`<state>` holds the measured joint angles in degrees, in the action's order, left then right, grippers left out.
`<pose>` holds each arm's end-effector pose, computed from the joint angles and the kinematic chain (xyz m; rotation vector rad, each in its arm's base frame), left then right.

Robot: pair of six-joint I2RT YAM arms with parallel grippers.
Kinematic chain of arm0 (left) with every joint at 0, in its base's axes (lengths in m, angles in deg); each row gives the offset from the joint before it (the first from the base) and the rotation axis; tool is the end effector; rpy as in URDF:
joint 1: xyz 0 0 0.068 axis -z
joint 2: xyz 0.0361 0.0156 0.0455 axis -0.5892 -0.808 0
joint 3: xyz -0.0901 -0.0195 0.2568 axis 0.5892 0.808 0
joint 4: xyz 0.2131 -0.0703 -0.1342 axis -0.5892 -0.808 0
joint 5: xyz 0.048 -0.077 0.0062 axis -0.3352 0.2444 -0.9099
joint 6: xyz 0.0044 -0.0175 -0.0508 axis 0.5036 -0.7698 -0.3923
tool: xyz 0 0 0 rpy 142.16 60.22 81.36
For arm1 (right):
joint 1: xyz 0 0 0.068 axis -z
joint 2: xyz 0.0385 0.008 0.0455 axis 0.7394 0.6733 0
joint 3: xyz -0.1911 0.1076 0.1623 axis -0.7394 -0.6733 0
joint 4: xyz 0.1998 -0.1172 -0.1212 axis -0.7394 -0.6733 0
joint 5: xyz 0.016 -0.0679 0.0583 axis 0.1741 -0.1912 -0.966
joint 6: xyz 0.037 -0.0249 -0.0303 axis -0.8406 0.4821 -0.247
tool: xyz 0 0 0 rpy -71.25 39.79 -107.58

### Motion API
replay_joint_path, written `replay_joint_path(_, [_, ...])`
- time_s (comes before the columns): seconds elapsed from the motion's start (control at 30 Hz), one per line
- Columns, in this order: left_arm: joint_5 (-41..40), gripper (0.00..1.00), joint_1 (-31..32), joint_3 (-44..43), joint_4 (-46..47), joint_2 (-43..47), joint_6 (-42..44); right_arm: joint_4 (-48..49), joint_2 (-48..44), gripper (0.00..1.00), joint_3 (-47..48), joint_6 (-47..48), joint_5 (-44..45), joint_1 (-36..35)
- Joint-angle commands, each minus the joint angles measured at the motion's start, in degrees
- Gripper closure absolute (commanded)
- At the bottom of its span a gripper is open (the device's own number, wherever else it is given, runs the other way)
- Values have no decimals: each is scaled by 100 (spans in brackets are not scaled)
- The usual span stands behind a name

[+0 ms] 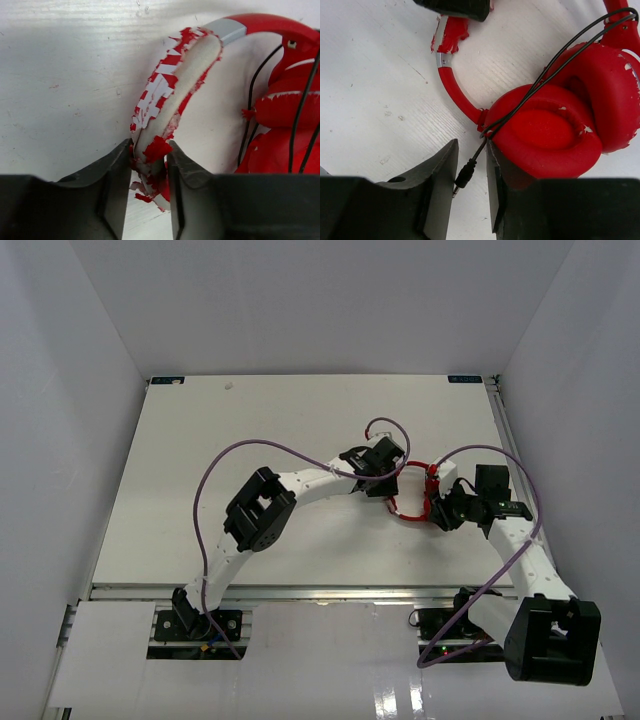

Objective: Wrap the headphones

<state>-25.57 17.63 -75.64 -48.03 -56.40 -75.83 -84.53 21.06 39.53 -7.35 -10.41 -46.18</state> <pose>0.3057 -0.4098 0.1627 0.0790 2.5918 -0.5732 0.1989 0.0113 0.2129 -0.9024 2.1665 0.2734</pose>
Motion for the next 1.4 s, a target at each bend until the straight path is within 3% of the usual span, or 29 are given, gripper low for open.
replay_joint_path(0.0, [183, 47, -3, 119, 104, 624, 39, -156, -160, 59, 248, -25, -187, 36])
replay_joint_path(0.1, [148, 37, -3, 176, 66, 745, 84, -364, -260, 53, 347, 10, -194, 45])
replay_joint_path(0.17, [53, 24, -12, 199, 19, 989, 206, -603, -446, 46, 474, 58, -186, 69])
replay_joint_path(0.3, [-53, 9, -21, 328, 8, 1525, 501, -1099, -768, 16, 836, 145, -36, 147])
replay_joint_path(0.4, [34, 3, -21, 486, 54, 1913, 823, -1410, -1087, 4, 1080, 199, 25, 199])
replay_joint_path(0.53, [302, 2, -12, 1455, 435, 2751, 1254, -1865, -1392, 8, 1485, -29, 55, 237])
replay_joint_path(0.67, [786, 2, 14, 2972, 1144, 4083, 1600, -1985, -1883, 10, 1810, -707, 288, 237])
replay_joint_path(0.93, [1675, 2, 49, 5763, 2140, 7479, 1828, -1669, -2588, 10, 1807, -1600, 1151, 237])
replay_joint_path(1.17, [1740, 2, 93, 6535, 2041, 8664, 1589, -1400, -3120, 10, 1566, -1935, 1256, 237])
replay_joint_path(1.37, [1831, 2, 91, 6593, 2016, 8614, 1533, -1301, -3322, 10, 1490, -1963, 1280, 237])
